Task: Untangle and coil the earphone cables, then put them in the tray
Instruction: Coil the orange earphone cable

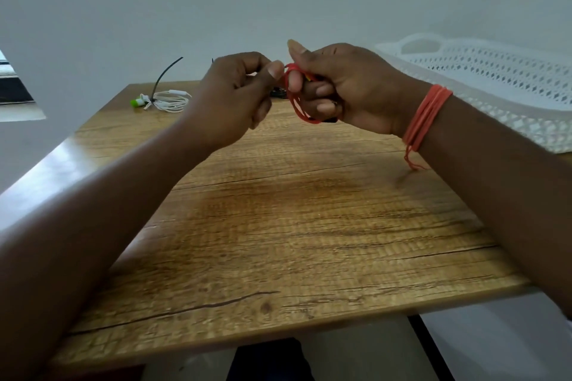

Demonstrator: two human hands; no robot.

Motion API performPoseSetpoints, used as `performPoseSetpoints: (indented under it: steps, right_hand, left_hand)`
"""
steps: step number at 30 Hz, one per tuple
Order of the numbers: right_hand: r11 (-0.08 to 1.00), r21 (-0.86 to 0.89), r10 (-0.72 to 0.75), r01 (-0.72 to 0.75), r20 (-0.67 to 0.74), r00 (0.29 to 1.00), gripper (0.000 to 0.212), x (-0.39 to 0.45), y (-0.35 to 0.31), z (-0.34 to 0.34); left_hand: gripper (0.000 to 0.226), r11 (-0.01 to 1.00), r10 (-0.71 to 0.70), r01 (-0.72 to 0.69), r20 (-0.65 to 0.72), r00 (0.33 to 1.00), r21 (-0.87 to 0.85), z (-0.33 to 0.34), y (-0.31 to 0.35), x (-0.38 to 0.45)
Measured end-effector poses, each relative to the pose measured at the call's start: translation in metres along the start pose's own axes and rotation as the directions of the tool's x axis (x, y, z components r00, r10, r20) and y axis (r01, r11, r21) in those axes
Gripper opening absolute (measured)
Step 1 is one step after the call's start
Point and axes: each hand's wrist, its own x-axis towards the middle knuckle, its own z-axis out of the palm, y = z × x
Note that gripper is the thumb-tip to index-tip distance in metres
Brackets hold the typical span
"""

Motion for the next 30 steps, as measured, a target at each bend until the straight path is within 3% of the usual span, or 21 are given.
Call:
performPoseSetpoints:
  steps: [6,10,17,22,24,27,30]
  right_hand:
    - [0.969,0.247,-0.017,0.023,-0.023,1.000,0.043,0.001,0.000,0.001]
    - [0.951,0.308,-0.008,0.037,-0.094,0.996,0.043,0.002,0.001,0.004]
    - [0.974,0.224,0.013,0.033,-0.200,0.980,0.045,0.000,-0.002,0.010]
    - [0.996,-0.081,-0.009,-0.021,-0.356,0.934,0.046,-0.001,-0.005,0.014]
    - [0.994,-0.107,-0.021,-0.024,-0.395,0.918,0.046,0.001,-0.005,0.015]
    - [0.994,-0.112,-0.041,-0.007,-0.416,0.908,0.045,0.004,-0.005,0.015]
    - [0.990,-0.136,-0.065,0.019,-0.346,0.936,0.046,0.005,-0.005,0.014]
  left_hand:
    - [0.043,0.988,-0.027,0.044,0.116,0.993,-0.150,0.006,0.002,-0.003]
    - [0.032,0.996,0.084,-0.086,0.112,0.990,0.020,0.005,-0.002,-0.002]
    - [0.024,0.969,0.181,-0.191,0.077,0.981,0.154,0.005,-0.006,-0.002]
    - [0.029,0.952,0.215,-0.217,0.033,0.976,0.214,0.015,-0.005,-0.004]
    - [0.031,0.954,0.207,-0.203,0.005,0.978,0.220,0.017,-0.003,-0.003]
    - [0.033,0.956,0.185,-0.172,-0.035,0.982,0.237,0.016,-0.001,-0.003]
    - [0.030,0.955,0.173,-0.144,-0.093,0.980,0.259,0.011,-0.001,-0.001]
